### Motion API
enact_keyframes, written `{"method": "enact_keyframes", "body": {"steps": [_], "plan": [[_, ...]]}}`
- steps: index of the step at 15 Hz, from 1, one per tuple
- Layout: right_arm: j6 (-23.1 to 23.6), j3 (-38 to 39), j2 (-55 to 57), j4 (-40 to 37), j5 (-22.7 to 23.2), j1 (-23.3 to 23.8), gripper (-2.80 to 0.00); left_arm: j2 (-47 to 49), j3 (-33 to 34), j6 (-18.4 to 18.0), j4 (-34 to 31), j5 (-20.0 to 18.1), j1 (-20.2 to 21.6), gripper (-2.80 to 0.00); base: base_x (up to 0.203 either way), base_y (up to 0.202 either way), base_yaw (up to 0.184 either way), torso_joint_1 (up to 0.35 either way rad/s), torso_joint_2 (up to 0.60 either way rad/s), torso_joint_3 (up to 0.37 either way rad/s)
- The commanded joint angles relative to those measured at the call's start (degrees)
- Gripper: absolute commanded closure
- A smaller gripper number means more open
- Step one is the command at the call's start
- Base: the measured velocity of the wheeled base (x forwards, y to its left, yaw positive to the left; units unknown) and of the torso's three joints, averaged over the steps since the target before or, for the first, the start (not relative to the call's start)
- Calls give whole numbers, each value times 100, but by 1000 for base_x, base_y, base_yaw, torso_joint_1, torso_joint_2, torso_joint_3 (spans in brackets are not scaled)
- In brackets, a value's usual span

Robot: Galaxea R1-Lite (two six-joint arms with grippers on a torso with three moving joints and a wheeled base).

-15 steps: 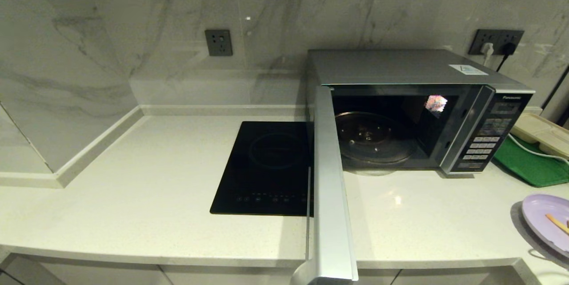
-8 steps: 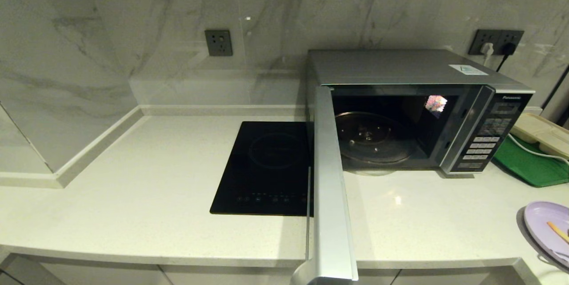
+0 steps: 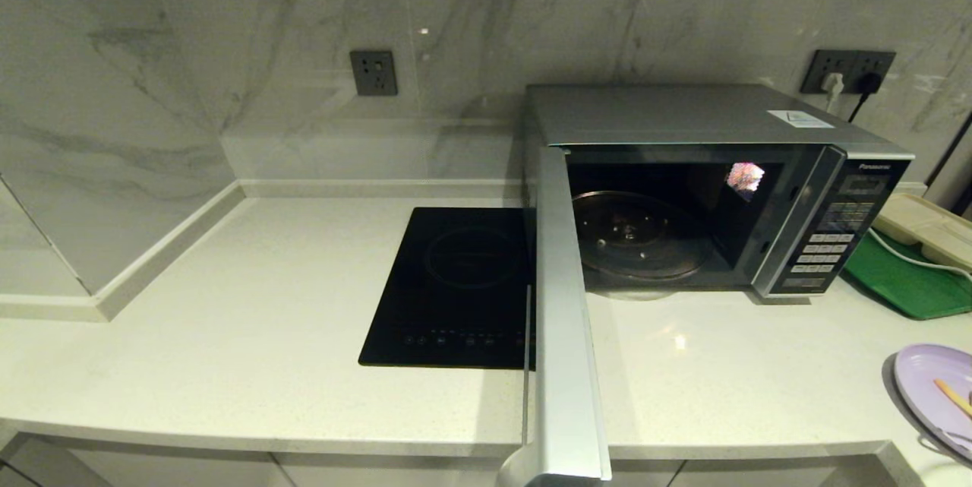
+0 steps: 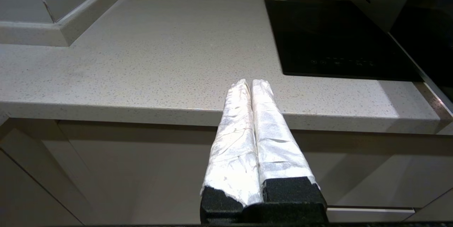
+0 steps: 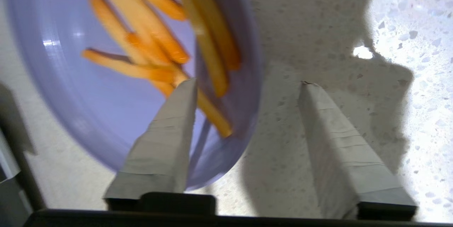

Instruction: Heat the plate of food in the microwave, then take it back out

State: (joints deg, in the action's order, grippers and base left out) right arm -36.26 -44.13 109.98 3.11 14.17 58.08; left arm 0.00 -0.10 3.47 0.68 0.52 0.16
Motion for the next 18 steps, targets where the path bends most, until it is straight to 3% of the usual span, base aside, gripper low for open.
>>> {"method": "enact_keyframes", "body": {"steps": [1,6,10,11,15,18], "plan": [[32,49,-560,-15,88,3,-280,0,1,5,2,1,2,0,0,0,0,0,0,0],[283,131,-2274,-628,687,-27,-280,0,1,5,2,1,2,0,0,0,0,0,0,0],[1011,55,-3533,-2017,2021,-284,-280,0,1,5,2,1,2,0,0,0,0,0,0,0],[1176,-14,-3785,-2405,2328,-517,0,0,1,5,2,1,2,0,0,0,0,0,0,0],[1307,-914,-4312,-3795,2559,-2079,0,0,1,5,2,1,2,0,0,0,0,0,0,0],[1278,-1557,-4470,-4310,2084,-3599,0,0,1,5,2,1,2,0,0,0,0,0,0,0]]}}
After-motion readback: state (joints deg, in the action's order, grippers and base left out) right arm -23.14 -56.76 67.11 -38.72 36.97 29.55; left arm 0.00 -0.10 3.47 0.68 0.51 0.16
